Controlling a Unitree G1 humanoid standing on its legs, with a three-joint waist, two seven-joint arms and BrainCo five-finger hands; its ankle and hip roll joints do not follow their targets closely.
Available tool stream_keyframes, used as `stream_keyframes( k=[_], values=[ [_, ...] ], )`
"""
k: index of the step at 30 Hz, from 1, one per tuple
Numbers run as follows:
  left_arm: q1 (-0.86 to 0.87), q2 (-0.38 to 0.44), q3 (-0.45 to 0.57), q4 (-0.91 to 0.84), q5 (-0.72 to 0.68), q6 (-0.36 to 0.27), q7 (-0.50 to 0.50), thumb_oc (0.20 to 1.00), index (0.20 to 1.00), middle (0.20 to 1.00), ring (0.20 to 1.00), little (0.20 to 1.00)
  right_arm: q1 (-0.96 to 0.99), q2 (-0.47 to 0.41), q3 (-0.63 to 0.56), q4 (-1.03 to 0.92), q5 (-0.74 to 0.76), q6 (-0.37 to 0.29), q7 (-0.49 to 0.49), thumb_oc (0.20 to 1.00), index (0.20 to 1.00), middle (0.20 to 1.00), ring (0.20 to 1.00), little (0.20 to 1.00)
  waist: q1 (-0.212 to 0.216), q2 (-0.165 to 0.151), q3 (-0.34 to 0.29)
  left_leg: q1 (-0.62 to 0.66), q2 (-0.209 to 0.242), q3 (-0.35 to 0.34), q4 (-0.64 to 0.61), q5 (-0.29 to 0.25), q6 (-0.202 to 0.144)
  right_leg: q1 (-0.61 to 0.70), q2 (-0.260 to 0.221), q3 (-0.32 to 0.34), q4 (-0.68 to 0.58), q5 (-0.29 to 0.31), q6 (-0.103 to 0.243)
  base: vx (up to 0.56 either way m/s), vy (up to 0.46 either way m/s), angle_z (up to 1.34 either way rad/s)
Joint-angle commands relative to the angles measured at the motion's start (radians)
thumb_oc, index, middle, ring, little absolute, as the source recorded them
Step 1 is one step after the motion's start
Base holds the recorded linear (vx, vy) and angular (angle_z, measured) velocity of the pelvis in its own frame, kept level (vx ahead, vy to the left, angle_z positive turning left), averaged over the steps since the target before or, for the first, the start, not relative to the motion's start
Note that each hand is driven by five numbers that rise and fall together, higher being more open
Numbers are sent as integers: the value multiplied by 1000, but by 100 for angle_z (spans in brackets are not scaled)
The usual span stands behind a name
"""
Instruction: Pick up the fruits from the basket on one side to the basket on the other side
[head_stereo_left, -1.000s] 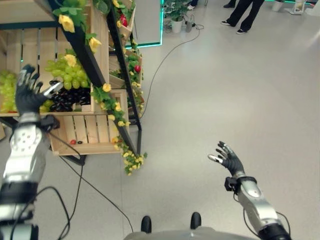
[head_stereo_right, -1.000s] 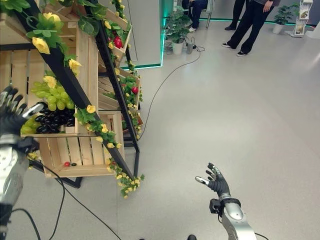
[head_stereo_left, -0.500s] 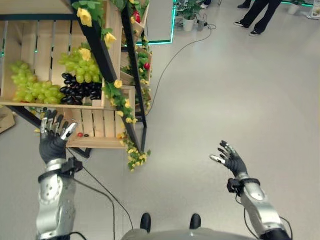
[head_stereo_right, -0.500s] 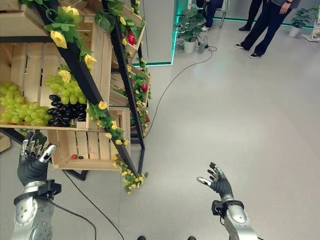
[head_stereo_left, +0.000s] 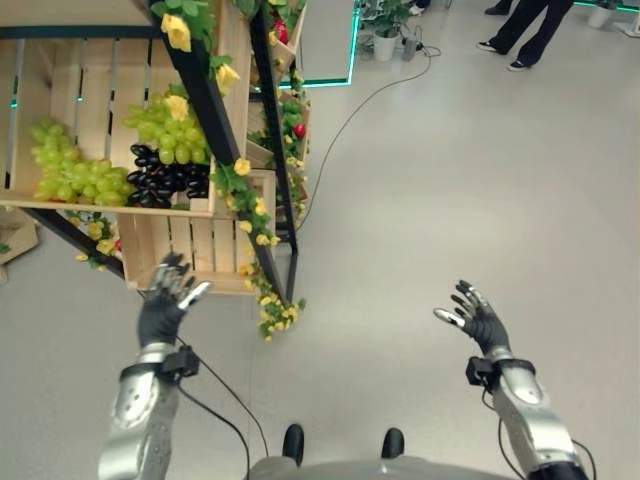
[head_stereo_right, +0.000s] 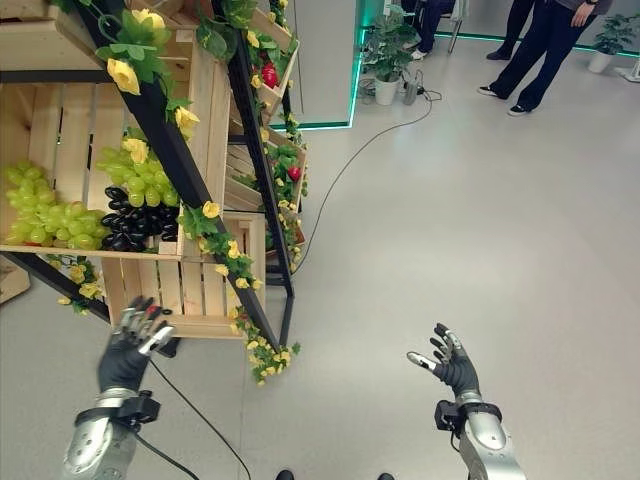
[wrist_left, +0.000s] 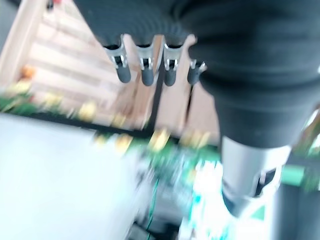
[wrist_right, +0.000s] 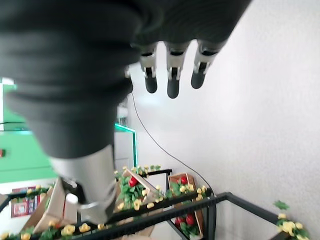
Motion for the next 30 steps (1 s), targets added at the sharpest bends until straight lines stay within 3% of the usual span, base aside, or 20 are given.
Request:
stream_keyframes(
  k=[1,3,4,8,11,15,16,17,18,19,20,22,24,27,28,29,30],
  values=[
    [-34,49,3,-20,10,-24,-37,1000,1000,1000,1000,1000,-17,1,-38,-93,-16,-72,-30,1000,1000,1000,1000,1000,-25,-24,-20,-29,-2,71,85,-139,11,-57,-77,54,86,-15,71,-123,-12,-19],
    [-52,62,-2,-22,11,-27,-30,1000,1000,1000,1000,1000,-17,7,-45,-99,-24,-78,-39,1000,1000,1000,1000,1000,-29,-25,4,-41,19,109,100,-134,11,-88,-93,8,117,21,85,-244,-43,-51],
    [-71,71,-5,-23,11,-28,-25,1000,1000,1000,1000,1000,-27,13,-43,-101,-23,-79,-46,1000,1000,1000,1000,1000,-15,-13,22,-70,55,148,129,-127,7,-94,-111,-71,169,6,84,-241,-36,-76],
    [-98,83,-27,-22,4,-28,-30,1000,1000,1000,1000,1000,-14,11,-66,-111,-19,-80,-50,1000,1000,1000,1000,1000,-11,-2,32,-96,84,186,157,-114,7,-75,-125,-70,265,-40,64,-191,20,-83],
    [-120,84,-49,-36,2,-19,-28,1000,1000,1000,1000,1000,-16,13,-65,-118,-21,-79,-63,1000,1000,1000,1000,1000,10,15,19,-127,119,249,173,-104,6,-11,-172,-129,331,-77,51,-244,24,-23],
    [-156,80,-76,-51,-17,-15,-14,1000,1000,1000,1000,1000,-40,9,-56,-131,-22,-77,-86,1000,1000,1000,1000,1000,37,4,-13,-168,150,349,206,-86,6,82,-226,-190,341,-29,71,-202,-42,-68],
    [-163,78,-81,-58,-20,-13,-8,1000,1000,1000,1000,1000,-49,5,-47,-131,-27,-76,-93,1000,1000,1000,1000,1000,43,0,-23,-174,170,375,216,-96,-7,108,-247,-226,351,-13,92,-200,-74,-91],
    [-172,82,-76,-66,-18,-10,-1,1000,1000,1000,1000,1000,-65,2,-38,-135,-30,-77,-103,1000,1000,1000,1000,1000,57,-4,-27,-182,197,431,235,-94,-11,136,-273,-302,350,13,103,-131,-54,-115],
    [-173,82,-76,-66,-18,-10,-1,1000,1000,1000,1000,1000,-65,2,-38,-135,-30,-77,-103,1000,1000,1000,1000,1000,58,-4,-25,-181,197,432,235,-95,-11,137,-273,-302,349,14,103,-233,-61,-151],
    [-178,84,-75,-81,-20,-9,1,1000,1000,1000,1000,1000,-76,-7,-20,-145,-32,-71,-100,1000,1000,1000,1000,1000,65,-13,-29,-192,244,505,276,-85,-21,142,-280,-373,354,11,105,-181,-95,-150],
    [-182,81,-73,-82,-11,-4,11,1000,1000,1000,1000,1000,-75,-8,-13,-146,-35,-71,-99,1000,1000,1000,1000,1000,65,-18,-31,-188,263,544,289,-83,-19,143,-266,-412,376,-26,102,-242,-193,-246],
    [-201,70,-80,-73,-23,-9,16,1000,1000,1000,1000,1000,-62,-9,-5,-153,-30,-68,-94,1000,1000,1000,1000,1000,50,-12,-19,-187,309,571,331,-63,-45,119,-249,-383,344,-95,70,-171,-271,-200],
    [-206,42,-83,-58,-24,-10,24,1000,1000,1000,1000,1000,-47,-13,-7,-163,-23,-65,-89,1000,1000,1000,1000,1000,28,10,-17,-190,371,611,346,-22,-78,136,-181,-359,233,-164,50,-186,-322,-104],
    [-212,6,-90,-39,-50,-13,36,1000,1000,1000,1000,1000,-29,-37,-13,-176,-42,-63,-90,1000,1000,1000,1000,1000,-19,39,-4,-163,433,635,317,56,-126,115,-107,-283,198,-213,24,-100,-294,-106],
    [-218,-13,-87,-27,-58,-20,43,1000,1000,1000,1000,1000,-23,-44,-6,-185,-40,-66,-85,1000,1000,1000,1000,1000,-17,49,9,-155,438,578,322,57,-143,102,-77,-236,184,-231,8,-43,-278,-155],
    [-222,-18,-81,-29,-61,-27,44,1000,1000,1000,1000,1000,-28,-52,-2,-190,-39,-70,-80,1000,1000,1000,1000,1000,-11,46,20,-155,412,500,340,32,-144,98,-59,-201,163,-236,-1,-22,-307,-166],
    [-221,-24,-72,-32,-57,-31,50,1000,1000,1000,1000,1000,-38,-60,8,-182,-41,-74,-78,1000,1000,1000,1000,1000,2,40,32,-150,362,380,346,-5,-140,99,-36,-167,150,-241,-11,-40,-275,-192]
  ],
)
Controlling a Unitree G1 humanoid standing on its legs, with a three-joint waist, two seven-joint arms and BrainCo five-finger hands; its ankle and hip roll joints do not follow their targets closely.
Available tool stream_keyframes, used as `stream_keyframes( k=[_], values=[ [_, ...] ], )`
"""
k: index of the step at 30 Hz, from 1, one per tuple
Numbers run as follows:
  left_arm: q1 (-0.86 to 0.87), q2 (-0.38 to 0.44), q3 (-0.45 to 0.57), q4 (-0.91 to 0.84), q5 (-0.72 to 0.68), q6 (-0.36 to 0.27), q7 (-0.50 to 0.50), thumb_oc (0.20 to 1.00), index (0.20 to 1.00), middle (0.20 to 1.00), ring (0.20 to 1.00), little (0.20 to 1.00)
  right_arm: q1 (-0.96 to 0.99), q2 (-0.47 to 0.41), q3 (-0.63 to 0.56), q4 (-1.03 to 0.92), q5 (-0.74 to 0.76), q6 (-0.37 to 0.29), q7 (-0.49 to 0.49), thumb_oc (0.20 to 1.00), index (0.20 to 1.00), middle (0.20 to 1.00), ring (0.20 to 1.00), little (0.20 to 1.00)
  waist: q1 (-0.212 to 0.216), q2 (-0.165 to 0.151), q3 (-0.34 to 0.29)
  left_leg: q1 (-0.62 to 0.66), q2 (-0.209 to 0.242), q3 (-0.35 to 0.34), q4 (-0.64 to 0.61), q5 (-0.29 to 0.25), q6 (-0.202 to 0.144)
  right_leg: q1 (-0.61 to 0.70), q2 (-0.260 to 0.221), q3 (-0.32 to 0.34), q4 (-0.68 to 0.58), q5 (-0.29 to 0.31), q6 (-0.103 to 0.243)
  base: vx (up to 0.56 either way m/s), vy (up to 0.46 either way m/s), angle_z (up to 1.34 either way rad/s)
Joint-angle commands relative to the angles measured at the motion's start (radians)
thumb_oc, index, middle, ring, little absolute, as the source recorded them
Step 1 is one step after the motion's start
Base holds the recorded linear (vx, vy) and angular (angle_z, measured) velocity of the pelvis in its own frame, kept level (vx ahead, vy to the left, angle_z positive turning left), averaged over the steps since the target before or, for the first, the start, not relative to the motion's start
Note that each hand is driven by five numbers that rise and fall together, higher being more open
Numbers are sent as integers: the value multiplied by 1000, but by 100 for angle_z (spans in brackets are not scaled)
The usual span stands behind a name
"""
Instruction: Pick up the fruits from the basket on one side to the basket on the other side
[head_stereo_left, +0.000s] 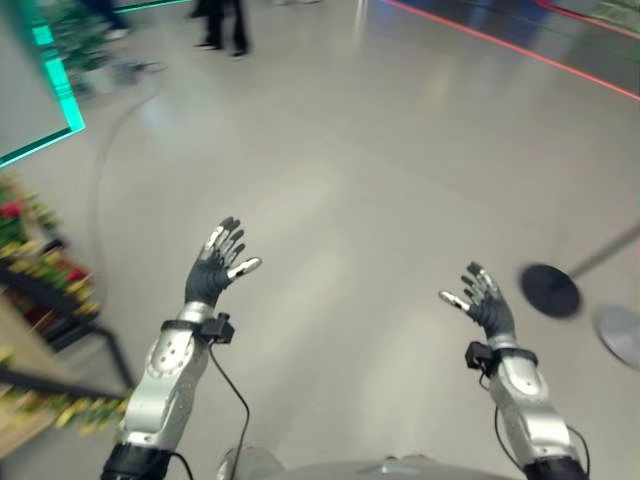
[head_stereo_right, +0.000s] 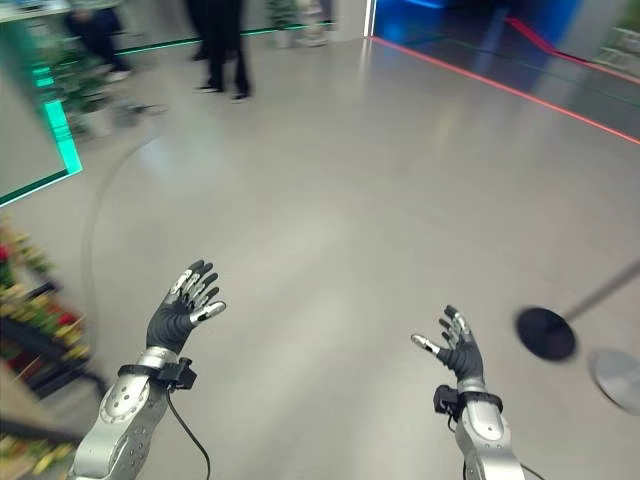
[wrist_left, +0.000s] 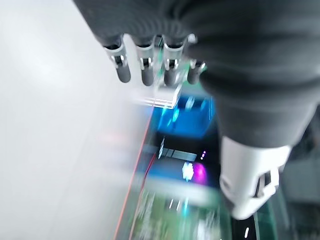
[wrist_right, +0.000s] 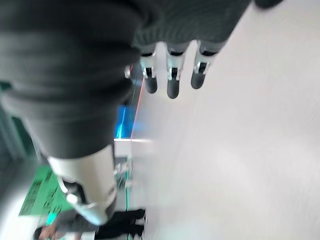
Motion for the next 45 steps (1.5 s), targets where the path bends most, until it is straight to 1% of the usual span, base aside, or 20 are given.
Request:
stream_keyframes(
  k=[1,2,3,4,5,8,10,14,18,21,24,26,30,32,33,34,36,39,42,45],
  values=[
    [-44,-8,56,-89,-24,-73,20,1000,1000,1000,1000,1000,-57,-24,2,-82,-6,-68,13,1000,1000,1000,1000,1000,6,-40,57,-117,-133,-369,18,-50,0,208,-19,112,-250,-4,77,-5,-301,-206],
    [-33,-14,72,-93,-24,-76,24,1000,1000,1000,1000,1000,-66,-27,14,-71,9,-73,23,1000,1000,1000,1000,1000,16,-49,63,-108,-204,-484,28,-93,11,194,5,174,-249,-7,69,47,-269,-222],
    [-18,-25,84,-91,-22,-78,26,1000,1000,1000,1000,1000,-67,-31,22,-68,13,-73,33,1000,1000,1000,1000,1000,21,-55,64,-104,-265,-549,51,-134,27,191,21,226,-250,-10,60,77,-181,-214],
    [-18,-25,85,-92,-22,-78,26,1000,1000,1000,1000,1000,-67,-31,22,-69,13,-73,33,1000,1000,1000,1000,1000,21,-56,63,-106,-266,-548,50,-132,29,189,20,227,-251,-7,61,150,-248,-156],
    [7,-51,99,-89,-32,-76,25,1000,1000,1000,1000,1000,-53,-38,22,-69,20,-67,59,1000,1000,1000,1000,1000,25,-64,67,-126,-364,-620,126,-178,49,196,49,300,-253,-10,42,134,-225,-132],
    [17,-63,107,-68,-33,-72,31,1000,1000,1000,1000,1000,-39,-42,11,-73,34,-64,68,1000,1000,1000,1000,1000,12,-60,63,-152,-429,-675,149,-181,65,177,83,384,-259,-7,27,144,-159,-144],
    [21,-67,112,-57,-33,-71,35,1000,1000,1000,1000,1000,-31,-42,8,-74,35,-57,70,1000,1000,1000,1000,1000,14,-58,60,-161,-429,-675,128,-185,66,179,92,408,-262,-14,25,142,-37,-144],
    [20,-74,90,-24,-26,-67,56,1000,1000,1000,1000,1000,-5,-39,-14,-72,61,-60,56,1000,1000,1000,1000,1000,2,-33,69,-212,-403,-733,-88,-35,38,204,152,488,-284,-35,20,224,2,-50],
    [-13,-68,72,5,10,-75,78,1000,1000,1000,1000,1000,-30,-43,-11,-50,71,-68,30,1000,1000,1000,1000,1000,6,-26,76,-254,-381,-762,-202,31,20,241,182,551,-286,-72,20,255,44,-31],
    [-12,-58,70,17,36,-75,92,1000,1000,1000,1000,1000,-35,-33,-3,-48,63,-58,33,1000,1000,1000,1000,1000,19,-30,53,-227,-375,-735,-212,43,48,270,171,578,-224,-115,28,336,154,-40],
    [-22,-61,43,43,33,-68,94,1000,1000,1000,1000,1000,-36,-18,0,-31,66,-55,28,1000,1000,1000,1000,1000,16,-42,36,-205,-377,-692,-211,54,60,254,161,552,-113,-114,62,337,126,-53],
    [-31,-41,27,45,41,-62,97,1000,1000,1000,1000,1000,-32,5,-4,-33,89,-51,37,1000,1000,1000,1000,1000,-16,-55,19,-151,-399,-652,-202,6,99,176,129,541,50,18,140,405,150,-32],
    [-42,-16,25,30,58,-35,104,1000,1000,1000,1000,1000,-10,33,-27,-52,75,-43,32,1000,1000,1000,1000,1000,-44,-37,6,-64,-421,-588,-248,-44,153,97,78,467,301,151,181,357,251,-40],
    [-43,-13,25,27,62,-33,103,1000,1000,1000,1000,1000,-6,38,-24,-54,72,-39,35,1000,1000,1000,1000,1000,-51,-35,13,-34,-422,-575,-265,-51,161,51,73,448,374,162,191,216,198,-46],
    [-51,-9,26,19,77,-30,108,1000,1000,1000,1000,1000,5,49,-31,-60,62,-38,31,1000,1000,1000,1000,1000,-77,-27,42,37,-414,-541,-316,-60,173,-50,26,386,494,219,212,197,232,-30],
    [-60,-9,29,16,82,-29,106,1000,1000,1000,1000,1000,10,51,-39,-62,62,-40,28,1000,1000,1000,1000,1000,-92,-8,54,48,-393,-528,-322,-64,170,-102,17,358,483,197,196,285,252,-41],
    [-77,-13,26,19,76,-34,111,1000,1000,1000,1000,1000,13,55,-43,-67,69,-40,22,1000,1000,1000,1000,1000,-111,-7,65,66,-390,-518,-317,-78,163,-147,-7,310,398,139,172,216,63,-46],
    [-103,-14,36,17,71,-38,120,1000,1000,1000,1000,1000,6,57,-51,-67,77,-46,9,1000,1000,1000,1000,1000,-99,-20,63,74,-387,-472,-308,-109,136,-97,-75,117,108,70,128,146,-74,-43],
    [-104,-28,40,11,85,-38,114,1000,1000,1000,1000,1000,3,54,-43,-58,74,-51,7,1000,1000,1000,1000,1000,-83,-35,41,87,-386,-412,-274,-156,122,-26,-108,24,-77,113,143,125,-108,-35],
    [-92,-44,41,16,80,-45,114,1000,1000,1000,1000,1000,-5,43,-30,-43,67,-49,9,1000,1000,1000,1000,1000,-73,-40,17,95,-374,-377,-255,-170,109,23,-68,35,-177,140,141,85,-115,-77]
  ],
)
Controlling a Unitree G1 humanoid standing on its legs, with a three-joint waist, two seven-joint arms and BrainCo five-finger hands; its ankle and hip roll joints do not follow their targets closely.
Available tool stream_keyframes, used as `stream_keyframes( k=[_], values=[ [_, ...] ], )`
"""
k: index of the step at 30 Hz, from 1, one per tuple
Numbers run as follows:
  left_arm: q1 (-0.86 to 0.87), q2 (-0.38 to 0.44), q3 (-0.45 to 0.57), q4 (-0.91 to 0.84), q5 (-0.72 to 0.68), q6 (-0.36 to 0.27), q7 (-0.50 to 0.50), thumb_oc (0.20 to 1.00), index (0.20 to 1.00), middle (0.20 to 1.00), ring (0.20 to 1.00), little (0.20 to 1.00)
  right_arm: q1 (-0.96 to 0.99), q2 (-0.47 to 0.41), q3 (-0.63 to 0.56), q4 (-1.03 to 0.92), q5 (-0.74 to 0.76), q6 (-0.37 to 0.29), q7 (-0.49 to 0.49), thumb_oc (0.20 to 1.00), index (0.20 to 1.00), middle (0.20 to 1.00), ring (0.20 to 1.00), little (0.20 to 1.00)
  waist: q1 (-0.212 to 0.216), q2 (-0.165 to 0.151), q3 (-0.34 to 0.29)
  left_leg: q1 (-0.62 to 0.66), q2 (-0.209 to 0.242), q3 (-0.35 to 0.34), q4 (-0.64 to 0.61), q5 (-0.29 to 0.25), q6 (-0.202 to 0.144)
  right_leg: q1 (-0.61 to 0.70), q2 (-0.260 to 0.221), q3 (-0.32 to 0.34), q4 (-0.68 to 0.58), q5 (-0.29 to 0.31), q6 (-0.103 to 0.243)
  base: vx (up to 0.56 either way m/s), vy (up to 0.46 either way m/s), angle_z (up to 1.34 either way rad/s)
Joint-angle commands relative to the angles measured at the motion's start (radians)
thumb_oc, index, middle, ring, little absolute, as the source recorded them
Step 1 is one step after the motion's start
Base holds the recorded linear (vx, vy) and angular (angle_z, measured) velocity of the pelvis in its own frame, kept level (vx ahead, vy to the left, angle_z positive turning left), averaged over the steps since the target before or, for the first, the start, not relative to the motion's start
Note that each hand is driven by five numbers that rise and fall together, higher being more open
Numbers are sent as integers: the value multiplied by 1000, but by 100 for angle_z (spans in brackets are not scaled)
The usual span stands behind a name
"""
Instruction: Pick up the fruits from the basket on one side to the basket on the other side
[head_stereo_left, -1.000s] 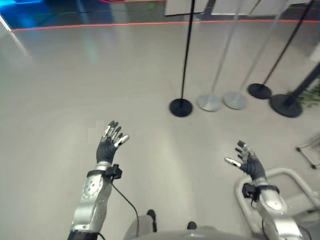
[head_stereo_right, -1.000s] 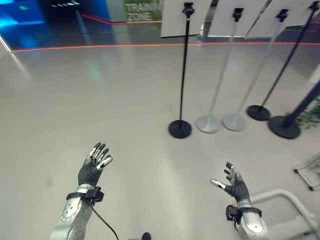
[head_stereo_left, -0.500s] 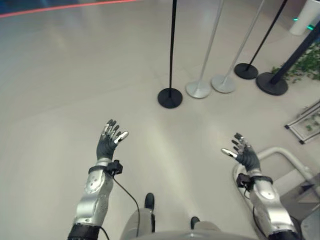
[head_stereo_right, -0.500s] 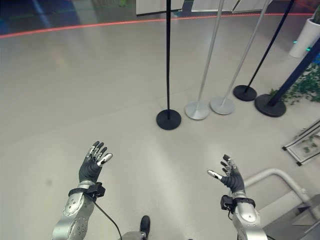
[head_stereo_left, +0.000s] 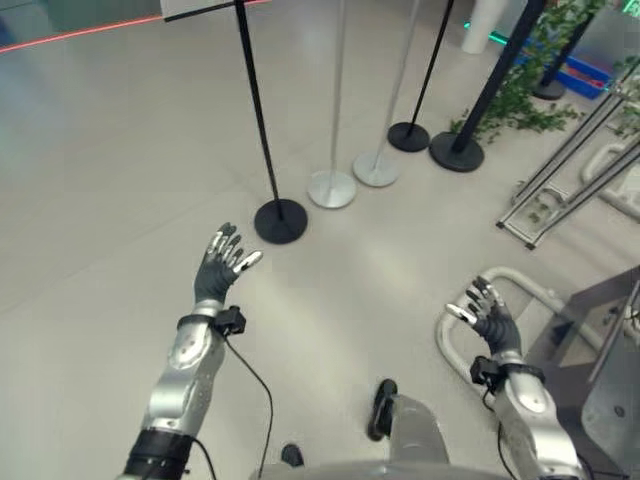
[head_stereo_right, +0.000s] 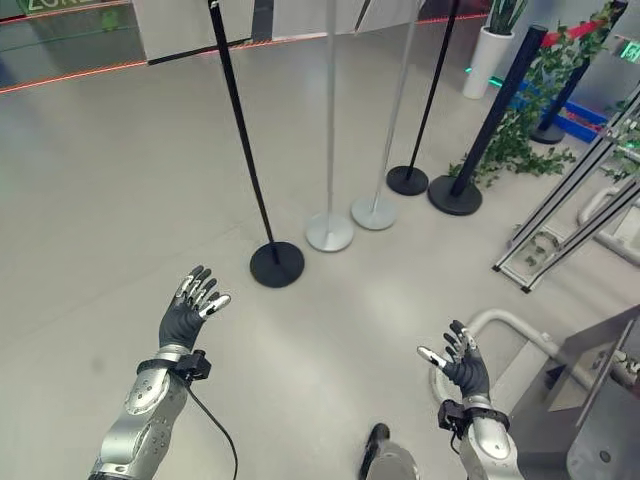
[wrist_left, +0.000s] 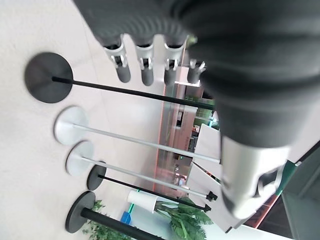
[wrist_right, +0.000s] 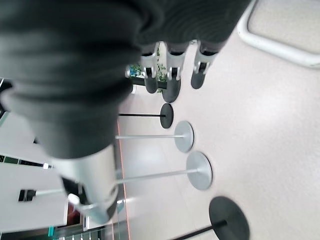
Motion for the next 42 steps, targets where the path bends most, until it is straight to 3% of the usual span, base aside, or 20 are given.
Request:
stream_keyframes(
  k=[1,3,6,7,8,9,10,11,12,14,17,20,23,26,30,32,35,39,41,42],
  values=[
    [-28,-22,21,-61,17,-46,-9,1000,1000,1000,1000,1000,-34,-50,-25,-69,13,-41,-5,1000,1000,1000,1000,1000,-19,34,-34,-97,13,-62,10,7,38,159,9,68,-119,-66,171,115,-81,-103],
    [-16,-29,22,-59,9,-45,-12,1000,1000,1000,1000,1000,-28,-58,-22,-73,13,-37,6,1000,1000,1000,1000,1000,-28,37,-39,-94,19,-50,37,-8,36,167,27,101,-131,-79,158,109,-128,-102],
    [5,-41,34,-57,-14,-41,-13,1000,1000,1000,1000,1000,-34,-71,-6,-75,18,-29,22,1000,1000,1000,1000,1000,-32,37,-36,-136,60,-23,184,-41,25,188,70,166,-169,-109,132,14,-100,-92],
    [-7,-44,24,-53,-22,-46,-7,1000,1000,1000,1000,1000,-45,-82,-1,-70,17,-33,16,1000,1000,1000,1000,1000,-22,31,-12,-187,71,-53,261,-6,8,188,71,188,-173,-108,122,-68,-80,-111],
    [-9,-47,21,-52,-31,-45,-7,1000,1000,1000,1000,1000,-49,-89,-2,-72,24,-33,14,1000,1000,1000,1000,1000,-15,32,4,-202,67,-82,297,-10,-5,192,78,198,-164,-118,113,-75,-47,-88],
    [-12,-48,10,-50,-34,-48,-4,1000,1000,1000,1000,1000,-52,-98,-3,-72,24,-36,10,1000,1000,1000,1000,1000,-11,32,14,-214,51,-127,320,-14,-10,192,83,204,-156,-125,105,-12,16,-71],
    [-14,-57,-2,-54,-25,-52,-4,1000,1000,1000,1000,1000,-71,-107,9,-70,8,-44,6,1000,1000,1000,1000,1000,7,35,20,-218,-69,-246,284,-64,10,178,89,242,-124,-128,105,4,37,-65],
    [-15,-57,-2,-54,-24,-52,-3,1000,1000,1000,1000,1000,-72,-107,9,-69,8,-44,6,1000,1000,1000,1000,1000,7,33,19,-219,-73,-247,280,-58,12,174,85,242,-124,-127,106,33,51,-94],
    [-11,-56,-5,-54,-18,-55,-8,1000,1000,1000,1000,1000,-86,-109,21,-62,8,-44,12,1000,1000,1000,1000,1000,19,37,22,-215,-143,-328,269,-82,34,163,98,283,-103,-124,103,5,25,-79],
    [20,-52,3,-61,-21,-58,-14,1000,1000,1000,1000,1000,-88,-108,36,-46,8,-42,30,1000,1000,1000,1000,1000,18,36,16,-197,-162,-412,224,-71,61,142,131,343,-111,-109,112,-35,86,-71],
    [26,-42,-1,-64,-16,-54,-20,1000,1000,1000,1000,1000,-76,-95,23,-38,0,-39,30,1000,1000,1000,1000,1000,10,28,1,-162,-142,-414,119,-29,70,125,135,341,-99,-91,124,-51,80,-73],
    [23,-11,1,-66,-2,-47,-24,1000,1000,1000,1000,1000,-76,-66,13,-31,8,-34,23,1000,1000,1000,1000,1000,0,1,1,-141,-91,-391,0,31,67,97,135,347,-111,-62,162,-134,59,-4],
    [27,8,5,-65,25,-41,-37,1000,1000,1000,1000,1000,-63,-48,1,-28,1,-31,27,1000,1000,1000,1000,1000,4,-23,8,-116,-83,-356,-63,60,75,88,116,338,-121,-40,173,-107,113,-31],
    [25,24,11,-61,34,-39,-36,1000,1000,1000,1000,1000,-64,-40,3,-37,-13,-32,27,1000,1000,1000,1000,1000,11,-27,32,-120,-51,-313,-59,74,67,94,63,261,-98,-35,184,-208,9,-41],
    [23,29,4,-48,31,-31,-40,1000,1000,1000,1000,1000,-44,-28,-19,-28,-12,-31,23,1000,1000,1000,1000,1000,22,-25,17,-157,-15,-288,-62,95,65,153,17,285,-59,-54,173,-190,-23,-21],
    [26,31,5,-45,25,-24,-38,1000,1000,1000,1000,1000,-40,-26,-29,-21,-18,-30,15,1000,1000,1000,1000,1000,42,-11,-4,-189,12,-259,-52,105,62,203,-46,278,-8,-54,174,-207,-26,5],
    [28,32,8,-43,25,-24,-36,1000,1000,1000,1000,1000,-39,-29,-29,-18,-22,-27,16,1000,1000,1000,1000,1000,49,-12,-13,-197,14,-247,-51,108,62,218,-65,288,0,-45,179,-128,-29,28],
    [28,35,19,-28,17,-17,-27,1000,1000,1000,1000,1000,-51,-26,-17,-10,5,-18,27,1000,1000,1000,1000,1000,77,-29,-55,-247,33,-182,-28,124,49,287,-152,271,-18,52,218,-201,-131,-23],
    [30,37,29,-23,14,-14,-26,1000,1000,1000,1000,1000,-58,-26,-5,-12,0,-13,29,1000,1000,1000,1000,1000,89,-41,-70,-266,39,-155,-13,129,42,306,-166,260,-40,86,238,-173,-171,-56],
    [28,35,33,-15,12,-15,-23,1000,1000,1000,1000,1000,-61,-25,-1,-15,1,-11,30,1000,1000,1000,1000,1000,90,-46,-74,-276,43,-143,-2,134,39,311,-155,264,-43,69,245,-155,-169,-69]
  ],
)
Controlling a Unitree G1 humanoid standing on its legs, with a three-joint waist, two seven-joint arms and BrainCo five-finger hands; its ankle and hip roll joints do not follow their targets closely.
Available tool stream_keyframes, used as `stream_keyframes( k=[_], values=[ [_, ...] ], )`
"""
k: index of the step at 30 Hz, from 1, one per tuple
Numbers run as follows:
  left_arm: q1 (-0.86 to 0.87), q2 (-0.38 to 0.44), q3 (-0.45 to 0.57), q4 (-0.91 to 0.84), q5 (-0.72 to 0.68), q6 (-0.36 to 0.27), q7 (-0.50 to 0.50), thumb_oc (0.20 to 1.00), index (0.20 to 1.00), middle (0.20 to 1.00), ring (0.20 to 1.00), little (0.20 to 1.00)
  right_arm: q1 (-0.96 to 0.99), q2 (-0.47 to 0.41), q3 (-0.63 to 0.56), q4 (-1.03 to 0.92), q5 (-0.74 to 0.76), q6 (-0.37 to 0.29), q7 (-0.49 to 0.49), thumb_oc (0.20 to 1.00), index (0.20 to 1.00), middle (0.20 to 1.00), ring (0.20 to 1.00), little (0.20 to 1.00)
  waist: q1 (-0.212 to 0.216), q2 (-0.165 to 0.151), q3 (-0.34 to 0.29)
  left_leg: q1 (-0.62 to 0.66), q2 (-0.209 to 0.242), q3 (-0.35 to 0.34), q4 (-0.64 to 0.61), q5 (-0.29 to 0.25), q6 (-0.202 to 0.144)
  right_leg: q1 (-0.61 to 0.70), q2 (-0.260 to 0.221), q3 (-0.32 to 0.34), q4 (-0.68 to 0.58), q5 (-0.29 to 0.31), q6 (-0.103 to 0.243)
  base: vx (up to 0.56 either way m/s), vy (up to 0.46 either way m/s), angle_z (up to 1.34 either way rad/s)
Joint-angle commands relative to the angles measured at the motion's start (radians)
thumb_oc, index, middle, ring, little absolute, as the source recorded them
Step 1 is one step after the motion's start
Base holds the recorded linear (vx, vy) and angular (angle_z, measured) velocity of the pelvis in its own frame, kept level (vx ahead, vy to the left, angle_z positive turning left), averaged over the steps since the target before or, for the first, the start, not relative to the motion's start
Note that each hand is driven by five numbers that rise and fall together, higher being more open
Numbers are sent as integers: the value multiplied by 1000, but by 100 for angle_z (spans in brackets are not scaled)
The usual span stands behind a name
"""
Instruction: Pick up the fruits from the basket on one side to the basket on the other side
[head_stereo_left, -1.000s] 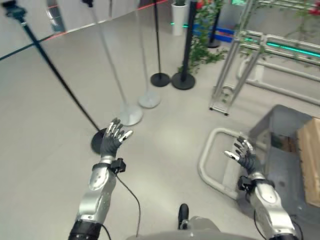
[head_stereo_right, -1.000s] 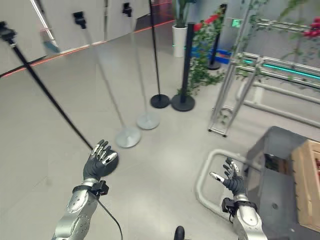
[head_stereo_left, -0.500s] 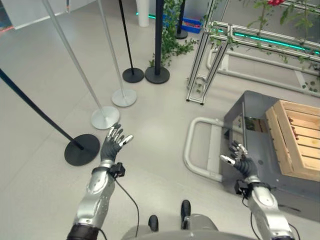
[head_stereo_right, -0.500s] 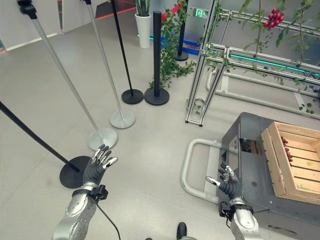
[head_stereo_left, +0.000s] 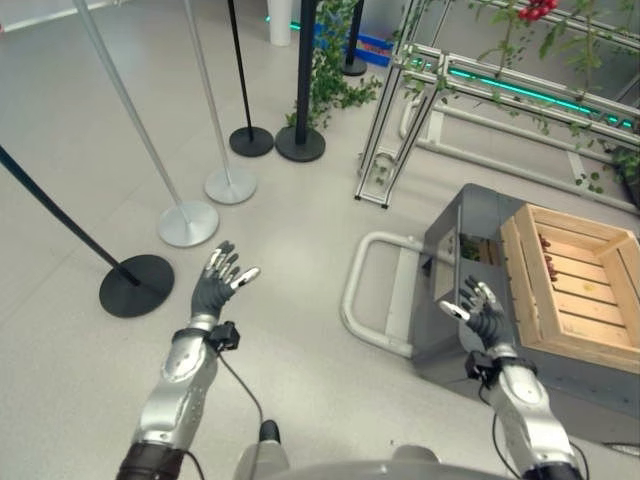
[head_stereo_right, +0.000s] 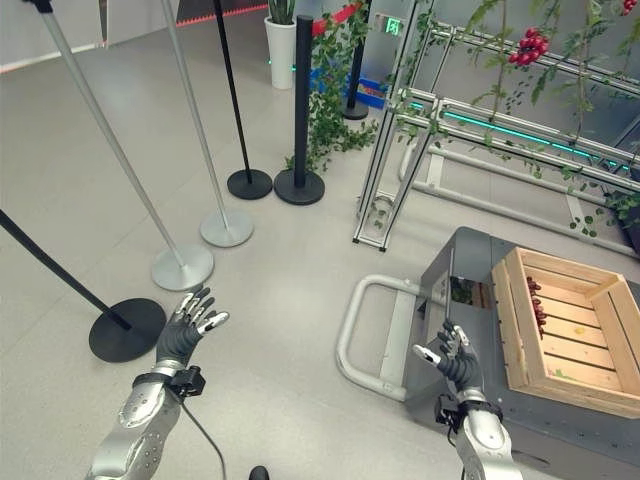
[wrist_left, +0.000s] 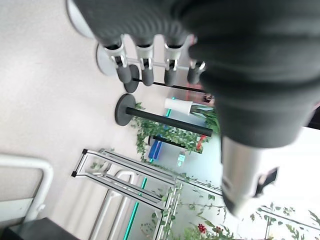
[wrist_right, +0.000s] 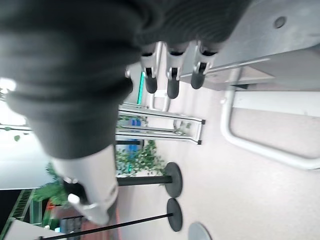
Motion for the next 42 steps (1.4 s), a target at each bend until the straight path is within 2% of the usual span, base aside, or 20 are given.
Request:
stream_keyframes(
  k=[1,5,9,11,13,15,16,17,19,22,24,27,29,31,32,34,36,39,40,42],
  values=[
    [-7,-27,39,-38,4,-35,0,1000,1000,1000,1000,1000,-4,-35,-17,-61,9,-29,1,1000,1000,1000,1000,1000,-47,16,-61,-104,-10,-83,-53,28,20,71,38,34,-72,-42,43,-142,-158,-78],
    [-6,-43,47,-15,-12,-37,-1,1000,1000,1000,1000,1000,5,-44,-6,-75,12,-23,13,1000,1000,1000,1000,1000,-44,42,-46,-125,51,-79,-21,60,-16,95,92,20,-104,-195,14,-171,-243,-93],
    [9,-77,77,-20,-52,-51,11,1000,1000,1000,1000,1000,-14,-72,9,-80,5,-25,3,1000,1000,1000,1000,1000,-33,99,-26,-159,141,-50,9,117,-80,170,127,-28,-306,-215,1,-244,-325,-57],
    [18,-94,89,-18,-57,-57,23,1000,1000,1000,1000,1000,-16,-92,20,-81,-7,-30,-1,1000,1000,1000,1000,1000,-31,119,-1,-165,195,-64,59,152,-113,202,191,-25,-327,-240,-32,-152,-366,-39],
    [27,-107,89,-21,-53,-56,21,1000,1000,1000,1000,1000,-8,-108,24,-94,-9,-32,-1,1000,1000,1000,1000,1000,-35,137,27,-146,208,-88,46,187,-124,223,234,-32,-327,-265,-60,-127,-276,-19],
    [23,-121,86,-7,-48,-58,21,1000,1000,1000,1000,1000,-15,-122,25,-90,-22,-35,-8,1000,1000,1000,1000,1000,-32,138,53,-135,175,-182,40,187,-129,243,249,-31,-333,-280,-75,-172,-293,-3],
    [29,-125,88,-5,-46,-57,22,1000,1000,1000,1000,1000,-23,-134,28,-86,-13,-33,-4,1000,1000,1000,1000,1000,-32,123,62,-141,120,-248,97,136,-114,223,254,-27,-324,-276,-85,-156,-253,-1],
    [29,-125,88,-5,-46,-57,22,1000,1000,1000,1000,1000,-23,-134,28,-86,-13,-33,-4,1000,1000,1000,1000,1000,-33,124,60,-146,120,-249,96,139,-113,219,254,-28,-324,-273,-84,-134,-276,-4],
    [45,-133,82,-11,-44,-54,9,1000,1000,1000,1000,1000,-24,-148,33,-87,-9,-28,12,1000,1000,1000,1000,1000,-28,119,52,-154,28,-294,132,82,-86,202,261,-9,-319,-267,-93,-71,-190,-23],
    [42,-137,65,-9,-33,-52,-14,1000,1000,1000,1000,1000,-25,-144,28,-67,-7,-27,20,1000,1000,1000,1000,1000,-29,109,54,-204,-107,-265,225,19,-31,196,270,-4,-319,-261,-113,-81,-173,-62],
    [38,-134,56,-4,-30,-48,-17,1000,1000,1000,1000,1000,-26,-138,23,-54,-16,-24,14,1000,1000,1000,1000,1000,-29,119,47,-198,-142,-244,202,7,-8,190,284,1,-320,-266,-117,27,-61,-37],
    [35,-130,34,22,-23,-40,-16,1000,1000,1000,1000,1000,-29,-130,24,-24,-5,-28,3,1000,1000,1000,1000,1000,-33,126,37,-183,-152,-223,92,50,6,184,318,7,-323,-272,-123,102,-27,10],
    [28,-124,24,39,-17,-37,-12,1000,1000,1000,1000,1000,-37,-135,27,0,0,-28,-4,1000,1000,1000,1000,1000,-30,115,41,-243,-137,-195,85,96,-17,201,328,5,-330,-286,-122,106,-53,4],
    [16,-114,20,70,-16,-29,-13,1000,1000,1000,1000,1000,-51,-135,28,20,6,-29,-12,1000,1000,1000,1000,1000,-34,102,44,-245,-105,-97,140,70,-5,195,335,-7,-310,-299,-128,108,-54,44],
    [12,-109,16,85,-7,-28,-13,1000,1000,1000,1000,1000,-54,-129,41,27,0,-26,-11,1000,1000,1000,1000,1000,-36,106,35,-217,-91,-68,83,71,10,194,354,-8,-302,-316,-131,237,-54,55],
    [7,-112,12,103,-2,-28,-6,1000,1000,1000,1000,1000,-50,-115,42,48,4,-28,-17,1000,1000,1000,1000,1000,-33,89,17,-186,-88,-78,16,98,16,197,359,-20,-267,-340,-131,211,-43,23],
    [-1,-111,4,118,-1,-24,0,1000,1000,1000,1000,1000,-51,-115,44,65,-3,-27,-18,1000,1000,1000,1000,1000,-35,77,8,-167,-93,-80,12,88,26,184,347,-33,-187,-350,-120,153,10,6],
    [-15,-103,-10,157,3,-13,-3,1000,1000,1000,1000,1000,-53,-108,48,91,-34,-9,-5,1000,1000,1000,1000,1000,-62,61,20,-54,-129,-81,-58,41,80,41,245,-53,160,-218,6,185,101,18],
    [-17,-97,-14,151,10,-12,-3,1000,1000,1000,1000,1000,-50,-102,42,88,-31,-8,-6,1000,1000,1000,1000,1000,-77,73,36,-32,-125,-91,-73,44,94,-4,247,-30,294,-170,14,138,92,19],
    [-28,-90,-22,159,15,-14,4,1000,1000,1000,1000,1000,-50,-99,41,94,-29,-12,-7,1000,1000,1000,1000,1000,-91,84,51,-17,-113,-108,-85,50,94,-57,277,11,387,-169,9,80,16,40]
  ],
)
